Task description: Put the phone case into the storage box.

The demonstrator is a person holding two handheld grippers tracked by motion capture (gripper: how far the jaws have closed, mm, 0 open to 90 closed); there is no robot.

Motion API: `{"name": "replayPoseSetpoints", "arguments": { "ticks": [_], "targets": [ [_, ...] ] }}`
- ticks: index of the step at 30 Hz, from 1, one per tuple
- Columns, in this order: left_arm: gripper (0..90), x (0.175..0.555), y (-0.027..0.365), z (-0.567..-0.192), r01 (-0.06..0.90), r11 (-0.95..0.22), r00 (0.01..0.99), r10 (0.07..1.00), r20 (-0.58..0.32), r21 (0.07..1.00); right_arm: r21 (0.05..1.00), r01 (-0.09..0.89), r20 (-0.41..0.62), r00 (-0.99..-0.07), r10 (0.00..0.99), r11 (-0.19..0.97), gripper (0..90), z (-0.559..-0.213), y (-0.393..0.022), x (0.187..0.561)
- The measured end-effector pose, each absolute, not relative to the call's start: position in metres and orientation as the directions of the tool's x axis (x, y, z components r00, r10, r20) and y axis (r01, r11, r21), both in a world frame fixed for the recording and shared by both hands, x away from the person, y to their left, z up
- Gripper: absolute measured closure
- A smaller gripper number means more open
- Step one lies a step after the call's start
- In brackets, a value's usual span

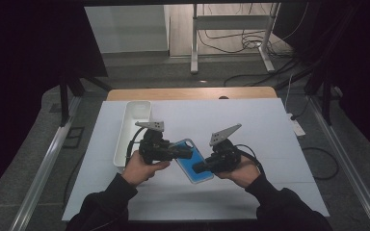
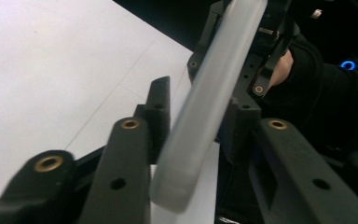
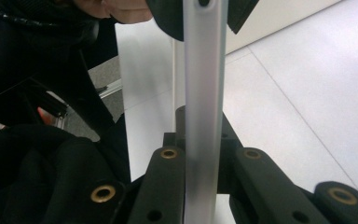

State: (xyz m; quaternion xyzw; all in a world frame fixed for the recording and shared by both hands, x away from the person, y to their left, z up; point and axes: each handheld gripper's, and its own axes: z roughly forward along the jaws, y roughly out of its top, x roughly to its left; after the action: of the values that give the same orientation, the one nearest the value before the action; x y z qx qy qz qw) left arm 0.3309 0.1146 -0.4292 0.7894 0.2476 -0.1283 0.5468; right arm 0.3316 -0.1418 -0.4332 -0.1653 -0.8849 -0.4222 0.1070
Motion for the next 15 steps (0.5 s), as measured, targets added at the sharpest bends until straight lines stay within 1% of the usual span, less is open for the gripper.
{"name": "replayPoseSetpoints", "arguments": {
  "ticks": [1,4,7,9,15],
  "targets": [
    [57.3,0.3308,0.1146,-0.4291,0.529,-0.276,0.845,0.256,-0.469,0.803,0.713,0.384,0.324,-0.922,0.210,0.586,85.3,-0.4331,-0.1422,0.3315],
    [47.3,0.3301,0.1145,-0.4283,0.521,-0.269,0.847,0.274,-0.455,0.810,0.723,0.382,0.311,-0.924,0.223,0.575,85.2,-0.4320,-0.1437,0.3318],
    [40.6,0.3297,0.1152,-0.4277,0.519,-0.251,0.845,0.295,-0.446,0.817,0.738,0.376,0.284,-0.926,0.248,0.560,85.2,-0.4307,-0.1460,0.3325],
    [39.1,0.3303,0.1168,-0.4273,0.520,-0.247,0.843,0.303,-0.444,0.818,0.745,0.364,0.258,-0.930,0.261,0.559,85.1,-0.4298,-0.1471,0.3323],
    [29.4,0.3319,0.1208,-0.4269,0.532,-0.211,0.823,0.358,-0.442,0.820,0.767,0.337,0.198,-0.934,0.298,0.546,85.2,-0.4270,-0.1489,0.3308]
  ]
}}
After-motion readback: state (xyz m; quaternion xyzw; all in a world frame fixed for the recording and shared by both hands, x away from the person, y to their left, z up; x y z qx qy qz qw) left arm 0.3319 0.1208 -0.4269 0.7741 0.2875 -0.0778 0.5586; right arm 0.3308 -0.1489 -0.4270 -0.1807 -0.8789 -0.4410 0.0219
